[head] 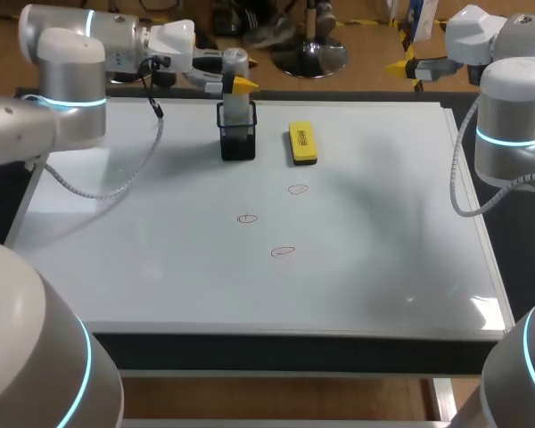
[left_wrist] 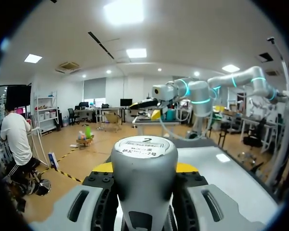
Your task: Pick up the inspection probe, press it on each red-marked spot on the whiteboard one by one, put down the probe, pick up the eraser, and wipe off all the red marks.
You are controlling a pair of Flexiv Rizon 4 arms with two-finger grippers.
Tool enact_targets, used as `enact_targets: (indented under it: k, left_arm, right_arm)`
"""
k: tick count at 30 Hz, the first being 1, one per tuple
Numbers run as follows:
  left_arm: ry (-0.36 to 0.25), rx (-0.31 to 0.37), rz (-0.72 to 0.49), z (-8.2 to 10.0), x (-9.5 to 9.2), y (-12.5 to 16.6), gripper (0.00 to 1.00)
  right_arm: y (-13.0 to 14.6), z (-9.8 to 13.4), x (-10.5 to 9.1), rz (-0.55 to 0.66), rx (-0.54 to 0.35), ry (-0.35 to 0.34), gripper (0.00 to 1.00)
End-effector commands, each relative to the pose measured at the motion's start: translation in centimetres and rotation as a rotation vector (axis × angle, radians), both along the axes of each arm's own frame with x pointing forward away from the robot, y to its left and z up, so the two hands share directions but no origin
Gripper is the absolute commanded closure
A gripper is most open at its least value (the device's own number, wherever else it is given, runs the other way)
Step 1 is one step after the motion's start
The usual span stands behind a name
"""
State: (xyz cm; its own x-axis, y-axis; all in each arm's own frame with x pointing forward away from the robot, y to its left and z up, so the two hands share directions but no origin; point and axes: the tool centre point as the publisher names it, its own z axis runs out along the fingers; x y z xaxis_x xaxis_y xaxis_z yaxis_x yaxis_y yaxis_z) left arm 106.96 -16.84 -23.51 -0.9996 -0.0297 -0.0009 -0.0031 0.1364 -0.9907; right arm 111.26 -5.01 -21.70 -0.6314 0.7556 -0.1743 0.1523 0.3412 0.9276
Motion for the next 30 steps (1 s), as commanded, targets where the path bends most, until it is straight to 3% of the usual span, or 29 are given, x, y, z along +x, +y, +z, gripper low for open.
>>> enact_targets:
  k: [1, 14, 22, 30]
  left_arm:
    - [-0.01, 0.004, 0.011, 1.6, -0.6, 0.3, 1.0]
    - [-0.052, 0.015, 0.005, 5.9, -1.1, 0.4, 1.0]
    - [-0.1, -0.034, 0.037, 8.2, -2.1, 2.6, 1.0]
    - [-0.122, -0.017, 0.123, 9.0, -3.5, 5.9, 1.0]
  right_arm:
    - [0.0, 0.0, 0.0, 0.001, 0.0, 0.0, 0.0]
    - [0.0, 0.0, 0.0, 0.001, 0.0, 0.0, 0.0]
    - [0.0, 0.0, 0.0, 0.001, 0.0, 0.0, 0.0]
    - [0.0, 0.0, 0.0, 0.001, 0.0, 0.0, 0.0]
